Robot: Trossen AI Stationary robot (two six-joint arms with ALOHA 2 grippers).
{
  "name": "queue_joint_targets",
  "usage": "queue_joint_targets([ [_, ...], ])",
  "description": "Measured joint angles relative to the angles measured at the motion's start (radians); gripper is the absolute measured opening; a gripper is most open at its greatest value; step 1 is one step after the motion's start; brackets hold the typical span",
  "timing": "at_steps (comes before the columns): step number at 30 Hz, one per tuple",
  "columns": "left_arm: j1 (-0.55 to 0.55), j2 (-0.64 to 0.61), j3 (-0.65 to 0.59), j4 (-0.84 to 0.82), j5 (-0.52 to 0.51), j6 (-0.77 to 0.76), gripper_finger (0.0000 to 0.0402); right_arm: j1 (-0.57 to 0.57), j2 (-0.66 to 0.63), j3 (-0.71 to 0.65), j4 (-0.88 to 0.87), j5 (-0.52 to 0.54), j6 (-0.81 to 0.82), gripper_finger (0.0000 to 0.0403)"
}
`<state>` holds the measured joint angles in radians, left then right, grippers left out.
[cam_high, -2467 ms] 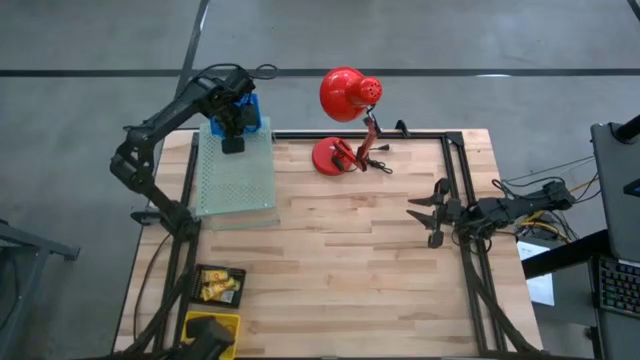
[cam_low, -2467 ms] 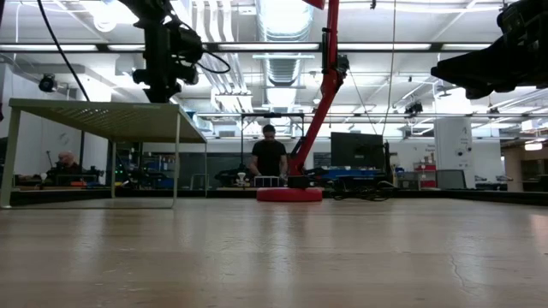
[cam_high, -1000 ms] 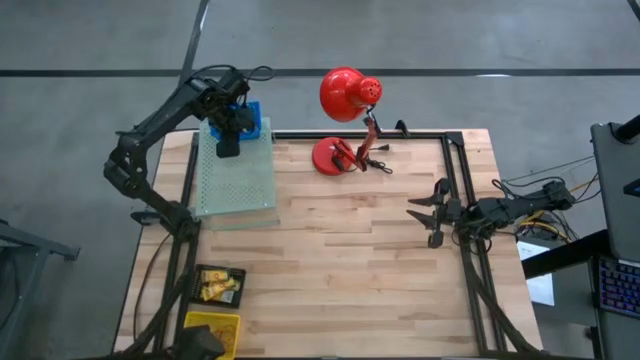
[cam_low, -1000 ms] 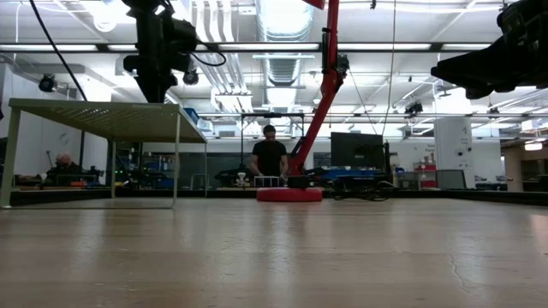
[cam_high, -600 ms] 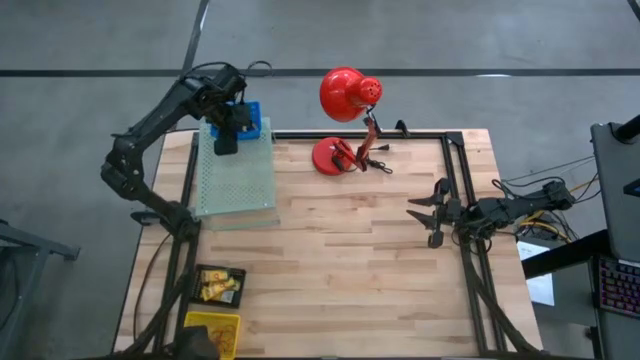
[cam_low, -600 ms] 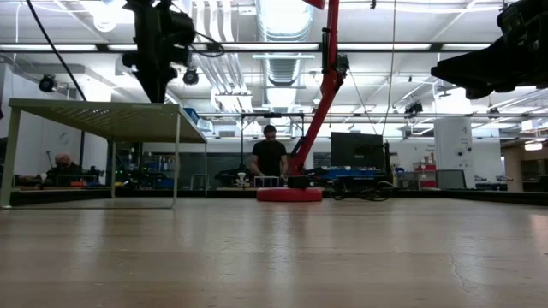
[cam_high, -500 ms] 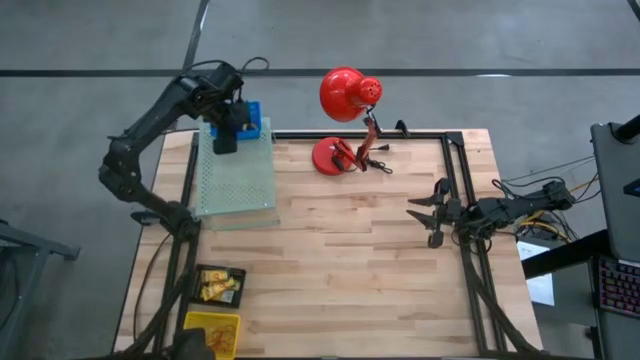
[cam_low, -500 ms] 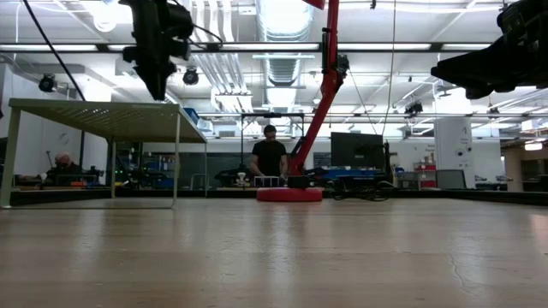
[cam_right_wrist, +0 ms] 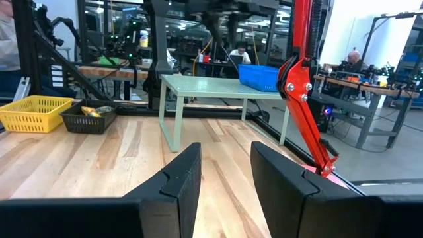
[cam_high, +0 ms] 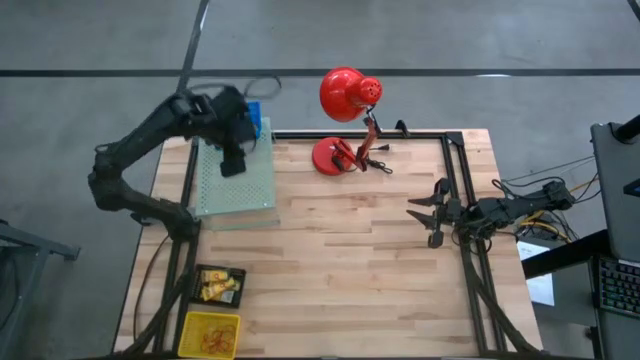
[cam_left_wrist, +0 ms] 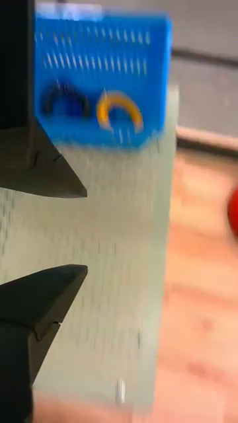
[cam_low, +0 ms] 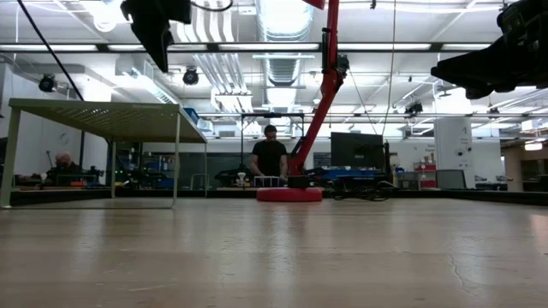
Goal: Pick & Place Office Desk Supplies
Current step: Put the black bin on the shelf
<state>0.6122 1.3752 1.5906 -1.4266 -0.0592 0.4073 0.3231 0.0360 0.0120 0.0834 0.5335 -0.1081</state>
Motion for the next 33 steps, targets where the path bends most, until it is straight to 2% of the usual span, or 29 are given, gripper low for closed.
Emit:
queue_joint_targets([
  [4, -0.188, -0.002, -0.001, -0.060, -0.018, -0.187, 0.0177, 0.000, 0.000, 0.000, 0.000, 0.000, 0.000, 0.0128],
  [10, -0.499, -0.002, -0.025, -0.101, -0.125, -0.485, 0.0177, 0.000, 0.000, 0.000, 0.000, 0.000, 0.000, 0.0128],
  [16, -0.793, -0.002, -0.090, -0.105, -0.132, -0.689, 0.0177, 0.000, 0.000, 0.000, 0.000, 0.000, 0.000, 0.0128],
  [20, -0.949, -0.002, -0.159, -0.105, -0.132, -0.838, 0.0177, 0.000, 0.000, 0.000, 0.000, 0.000, 0.000, 0.0128],
  [25, -1.078, -0.002, -0.223, -0.108, -0.121, -1.094, 0.0177, 0.000, 0.000, 0.000, 0.000, 0.000, 0.000, 0.0128],
  [29, -1.145, -0.007, -0.243, -0.105, -0.113, -1.172, 0.0177, 0.000, 0.000, 0.000, 0.000, 0.000, 0.000, 0.0128],
  [33, -1.161, -0.013, -0.241, -0.096, -0.113, -1.232, 0.0177, 0.000, 0.000, 0.000, 0.000, 0.000, 0.000, 0.0128],
])
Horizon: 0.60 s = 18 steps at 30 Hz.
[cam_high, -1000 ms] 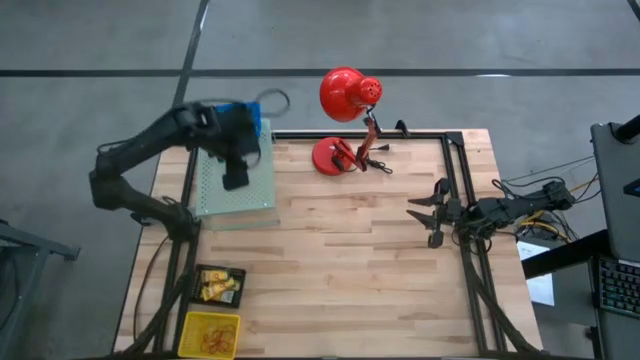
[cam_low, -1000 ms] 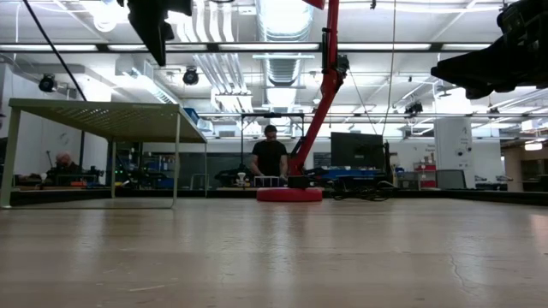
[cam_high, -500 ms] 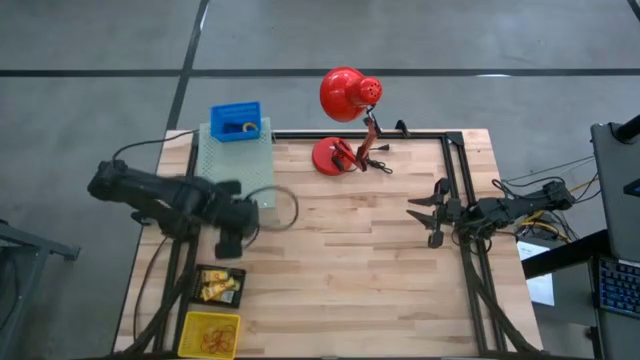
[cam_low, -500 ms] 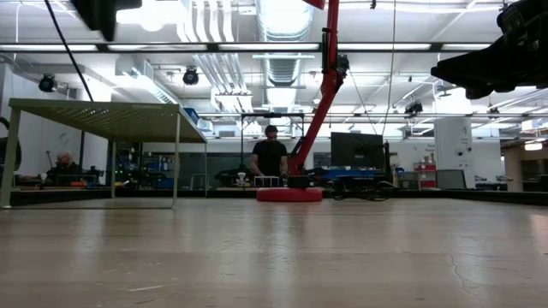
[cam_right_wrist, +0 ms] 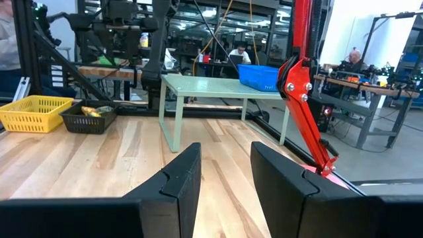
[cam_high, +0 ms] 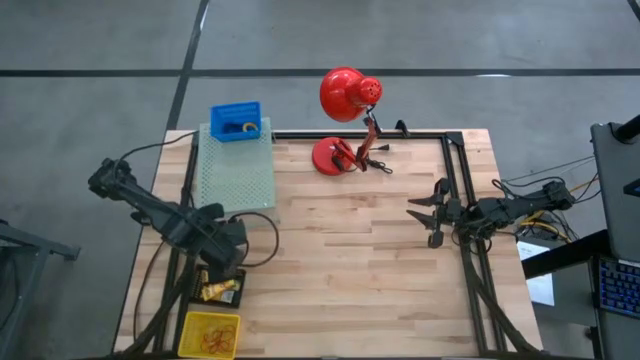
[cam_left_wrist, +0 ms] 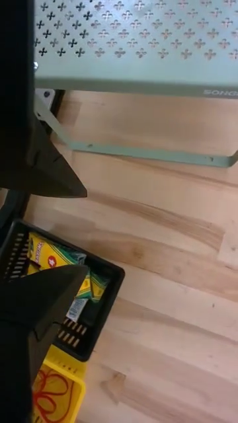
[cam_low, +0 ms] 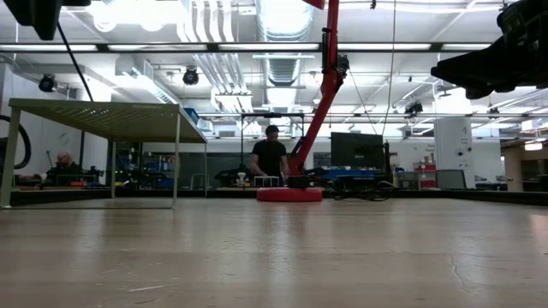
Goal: Pick & Place Office Desk Supplies
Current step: Put the black bin on the shelf
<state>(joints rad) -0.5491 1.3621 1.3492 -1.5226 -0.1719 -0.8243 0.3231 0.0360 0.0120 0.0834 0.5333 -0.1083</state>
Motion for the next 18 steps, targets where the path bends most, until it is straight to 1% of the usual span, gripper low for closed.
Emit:
queue_joint_targets([
  [11, 0.000, -0.006, 0.005, 0.005, -0.002, 0.013, 0.0179, 0.000, 0.000, 0.000, 0.000, 0.000, 0.000, 0.0128],
  [14, 0.000, -0.006, 0.002, 0.004, -0.016, 0.021, 0.0179, 0.000, 0.000, 0.000, 0.000, 0.000, 0.000, 0.0128],
  [18, 0.001, -0.006, -0.037, 0.014, -0.021, 0.088, 0.0179, 0.000, 0.000, 0.000, 0.000, 0.000, 0.000, 0.0128],
])
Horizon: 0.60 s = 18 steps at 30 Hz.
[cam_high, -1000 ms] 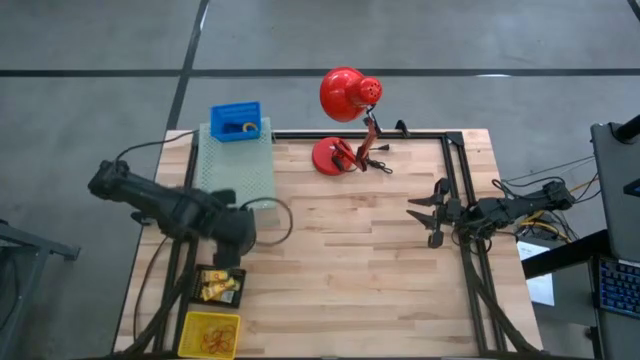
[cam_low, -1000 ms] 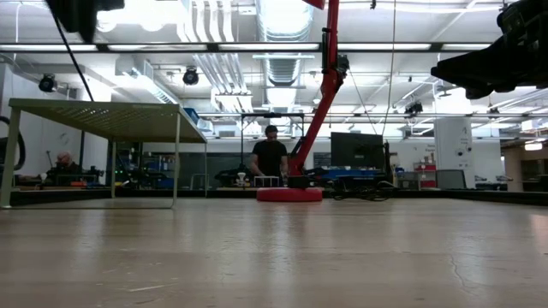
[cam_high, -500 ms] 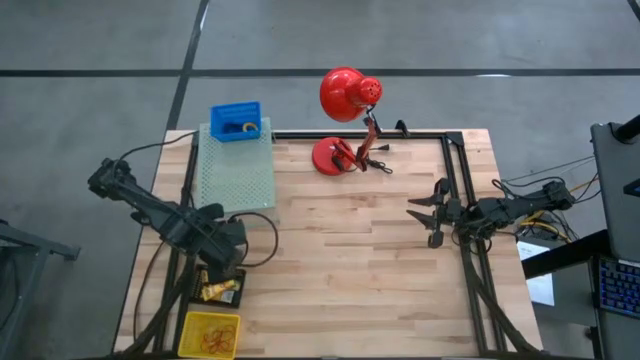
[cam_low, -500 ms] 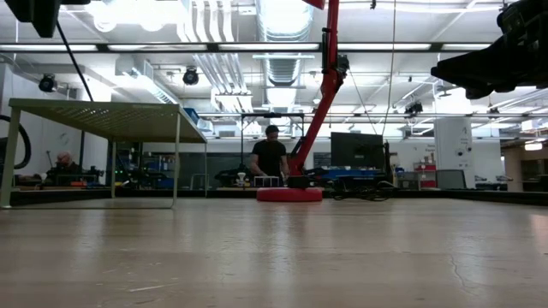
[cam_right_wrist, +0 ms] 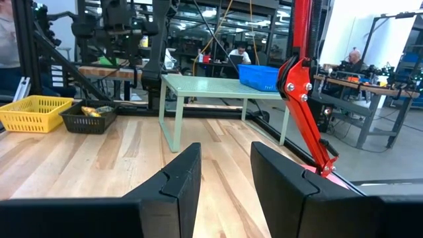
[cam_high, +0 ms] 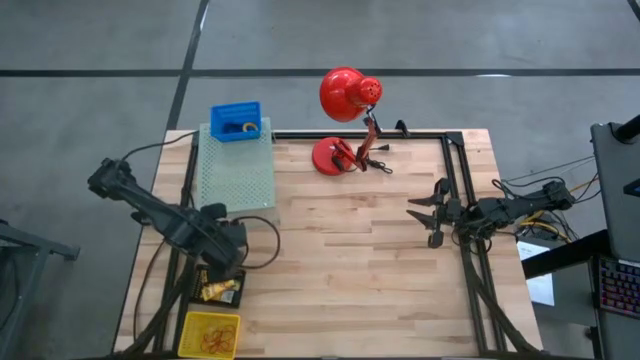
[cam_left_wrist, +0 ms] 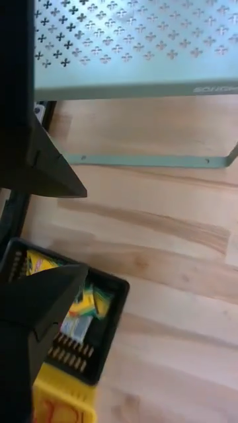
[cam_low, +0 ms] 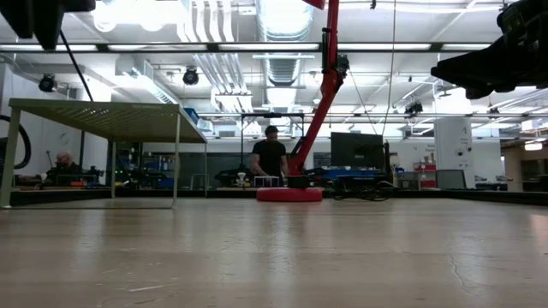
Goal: Pick & Place Office Desk Supplies
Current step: Put the black bin on the shelf
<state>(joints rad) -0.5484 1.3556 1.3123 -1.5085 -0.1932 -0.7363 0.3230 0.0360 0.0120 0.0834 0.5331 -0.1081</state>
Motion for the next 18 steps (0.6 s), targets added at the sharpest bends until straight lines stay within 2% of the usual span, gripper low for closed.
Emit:
queue_joint_targets([
  [5, 0.000, 0.000, -0.108, 0.059, -0.005, 0.000, 0.0179, 0.000, 0.000, 0.000, 0.000, 0.000, 0.000, 0.0128],
  [10, 0.000, 0.000, -0.219, 0.146, 0.063, -0.046, 0.0179, 0.000, 0.000, 0.000, 0.000, 0.000, 0.000, 0.0128],
  [18, 0.000, 0.000, -0.286, 0.292, 0.099, -0.033, 0.0179, 0.000, 0.000, 0.000, 0.000, 0.000, 0.000, 0.0128],
])
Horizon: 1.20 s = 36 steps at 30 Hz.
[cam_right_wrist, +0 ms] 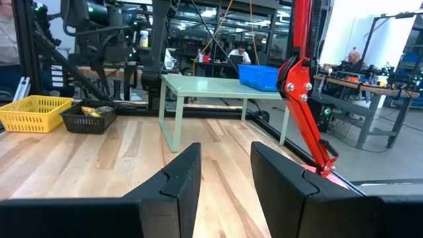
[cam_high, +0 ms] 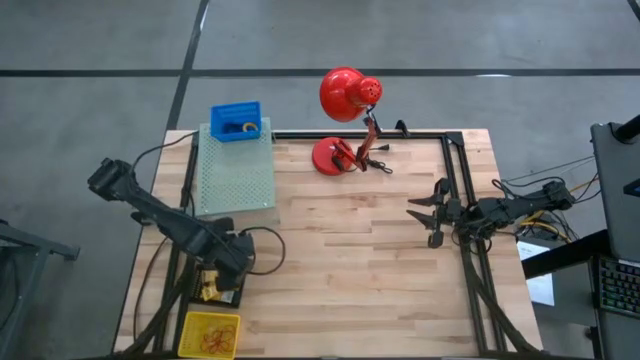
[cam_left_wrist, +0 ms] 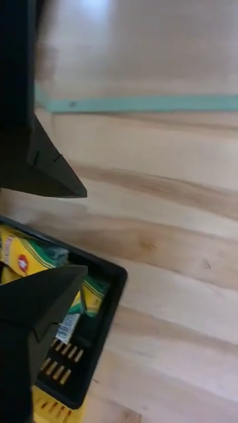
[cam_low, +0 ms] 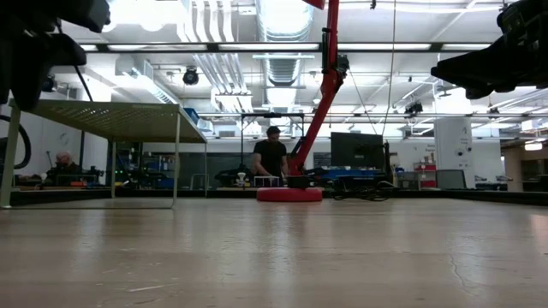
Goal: Pick & Place Office Desk Supplies
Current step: Put the black bin on the shelf
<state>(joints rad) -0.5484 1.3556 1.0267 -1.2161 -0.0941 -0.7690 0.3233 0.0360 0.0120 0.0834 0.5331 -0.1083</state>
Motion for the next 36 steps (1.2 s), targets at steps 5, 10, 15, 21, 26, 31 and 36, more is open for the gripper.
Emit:
queue_joint_targets([
  [5, 0.000, 0.000, -0.028, 0.066, -0.002, 0.037, 0.0179, 0.000, 0.000, 0.000, 0.000, 0.000, 0.000, 0.0127],
  [10, -0.006, 0.000, -0.059, 0.069, 0.016, 0.039, 0.0179, 0.000, 0.000, 0.000, 0.000, 0.000, 0.000, 0.0128],
  [15, -0.014, 0.000, -0.097, 0.115, 0.020, 0.040, 0.0179, 0.000, 0.000, 0.000, 0.000, 0.000, 0.000, 0.0128],
  [21, -0.016, -0.001, -0.151, 0.217, 0.045, 0.039, 0.0179, 0.000, 0.000, 0.000, 0.000, 0.000, 0.000, 0.0128],
  [26, -0.020, -0.001, -0.202, 0.288, 0.108, 0.034, 0.0179, 0.000, 0.000, 0.000, 0.000, 0.000, 0.000, 0.0128],
  [31, -0.031, -0.001, -0.241, 0.328, 0.114, 0.010, 0.0179, 0.000, 0.000, 0.000, 0.000, 0.000, 0.000, 0.0128],
  [36, -0.034, -0.001, -0.273, 0.345, 0.113, 0.009, 0.0179, 0.000, 0.000, 0.000, 0.000, 0.000, 0.000, 0.0128],
])
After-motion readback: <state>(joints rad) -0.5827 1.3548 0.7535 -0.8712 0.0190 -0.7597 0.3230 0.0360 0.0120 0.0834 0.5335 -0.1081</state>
